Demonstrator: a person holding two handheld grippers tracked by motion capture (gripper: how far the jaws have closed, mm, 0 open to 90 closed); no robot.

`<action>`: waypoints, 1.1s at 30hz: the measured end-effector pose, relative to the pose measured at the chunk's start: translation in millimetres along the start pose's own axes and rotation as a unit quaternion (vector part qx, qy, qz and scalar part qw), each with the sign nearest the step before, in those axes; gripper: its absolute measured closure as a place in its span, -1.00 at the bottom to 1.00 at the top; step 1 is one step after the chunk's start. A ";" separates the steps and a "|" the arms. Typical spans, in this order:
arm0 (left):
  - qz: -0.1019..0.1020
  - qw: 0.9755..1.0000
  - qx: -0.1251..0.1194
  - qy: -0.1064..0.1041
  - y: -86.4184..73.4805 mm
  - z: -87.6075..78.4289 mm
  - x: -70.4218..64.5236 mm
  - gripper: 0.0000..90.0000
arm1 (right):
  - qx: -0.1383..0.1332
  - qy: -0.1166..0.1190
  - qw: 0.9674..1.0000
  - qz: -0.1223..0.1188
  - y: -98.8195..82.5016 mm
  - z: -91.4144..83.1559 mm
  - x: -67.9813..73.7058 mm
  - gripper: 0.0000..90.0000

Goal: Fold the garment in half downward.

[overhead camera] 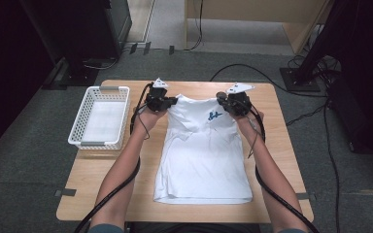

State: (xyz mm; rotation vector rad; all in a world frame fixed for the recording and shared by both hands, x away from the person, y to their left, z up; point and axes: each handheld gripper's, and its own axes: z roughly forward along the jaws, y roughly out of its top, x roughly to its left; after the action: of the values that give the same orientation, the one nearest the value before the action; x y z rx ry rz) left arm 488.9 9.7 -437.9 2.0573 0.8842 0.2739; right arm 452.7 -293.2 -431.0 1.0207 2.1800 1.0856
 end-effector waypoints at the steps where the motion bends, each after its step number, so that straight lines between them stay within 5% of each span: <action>1: -0.001 1.000 0.006 -0.004 -4.2 1.9 -2.0 1.00 | 0.004 0.003 1.000 0.003 -4.6 0.0 1.6 0.89; 9: -0.002 1.000 0.014 -0.020 -28.2 1.0 -18.9 1.00 | 0.023 0.015 0.999 0.025 -32.1 -8.1 11.3 0.89; 15: -0.001 1.000 0.011 -0.024 -44.2 -4.7 -29.4 1.00 | 0.028 0.015 0.999 0.009 -45.3 -14.4 22.1 0.89; 33: 0.009 0.999 0.017 -0.032 -73.8 -10.6 -53.0 1.00 | 0.029 0.031 0.999 0.024 -74.5 -37.8 43.8 0.89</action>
State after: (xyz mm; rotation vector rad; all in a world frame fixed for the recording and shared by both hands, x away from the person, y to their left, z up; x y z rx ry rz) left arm 409.1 8.7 -482.9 2.0949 0.8370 0.2019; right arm 370.3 -305.4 -475.5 1.0827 2.2590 1.0950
